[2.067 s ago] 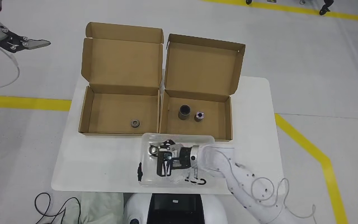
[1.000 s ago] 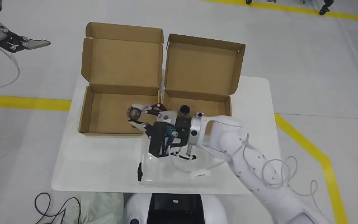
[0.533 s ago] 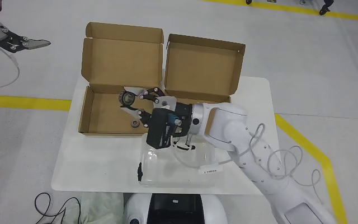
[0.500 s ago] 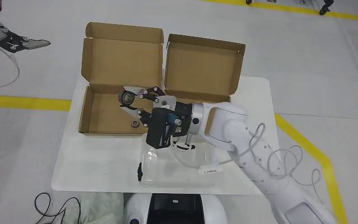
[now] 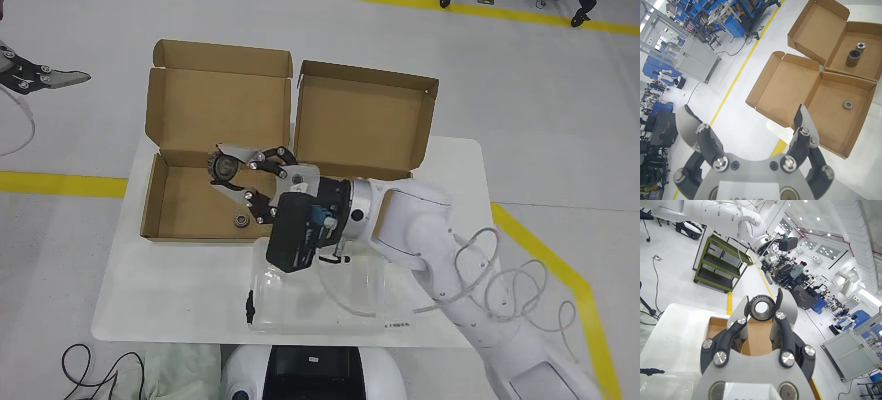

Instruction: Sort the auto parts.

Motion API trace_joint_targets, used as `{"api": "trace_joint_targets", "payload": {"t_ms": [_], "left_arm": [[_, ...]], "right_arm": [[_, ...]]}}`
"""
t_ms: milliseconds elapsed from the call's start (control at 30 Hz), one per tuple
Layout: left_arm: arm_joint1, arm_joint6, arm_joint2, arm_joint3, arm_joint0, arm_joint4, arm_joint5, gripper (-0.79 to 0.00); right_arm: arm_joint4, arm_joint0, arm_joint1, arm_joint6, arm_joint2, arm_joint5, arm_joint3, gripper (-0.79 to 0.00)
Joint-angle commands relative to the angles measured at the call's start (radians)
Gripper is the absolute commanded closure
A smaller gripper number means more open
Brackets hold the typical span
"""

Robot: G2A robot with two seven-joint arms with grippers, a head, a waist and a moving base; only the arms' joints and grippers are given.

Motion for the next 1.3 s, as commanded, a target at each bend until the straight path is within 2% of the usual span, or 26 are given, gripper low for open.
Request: {"api": "trace_joint_targets", "payload": {"t_ms": [0,500,933,1133,1267], "left_arm": [[0.000,0.000,0.000,0.000,0.000,0.000,0.000,-0.785],[0.000,0.000,0.000,0.000,0.000,0.000,0.000,-0.785],[0.000,0.000,0.000,0.000,0.000,0.000,0.000,-0.785],[0.000,0.000,0.000,0.000,0.000,0.000,0.000,-0.785],[0.000,0.000,0.000,0.000,0.000,0.000,0.000,-0.785]], "right_arm": [[-0.007,-0.011,0.001,-0.010,-0.001,0.002,0.007,0.000],[-0.034,-0.043,-0.002,-0.084,-0.021,0.012,0.132,0.000],[-0.028,-0.005,-0.022,-0.101,-0.065,0.020,0.302,0.000],[-0.009,0.044,-0.046,-0.046,-0.118,0.021,0.412,0.000],[0.023,0.086,-0.071,-0.060,-0.155,0.044,0.522,0.000]]}}
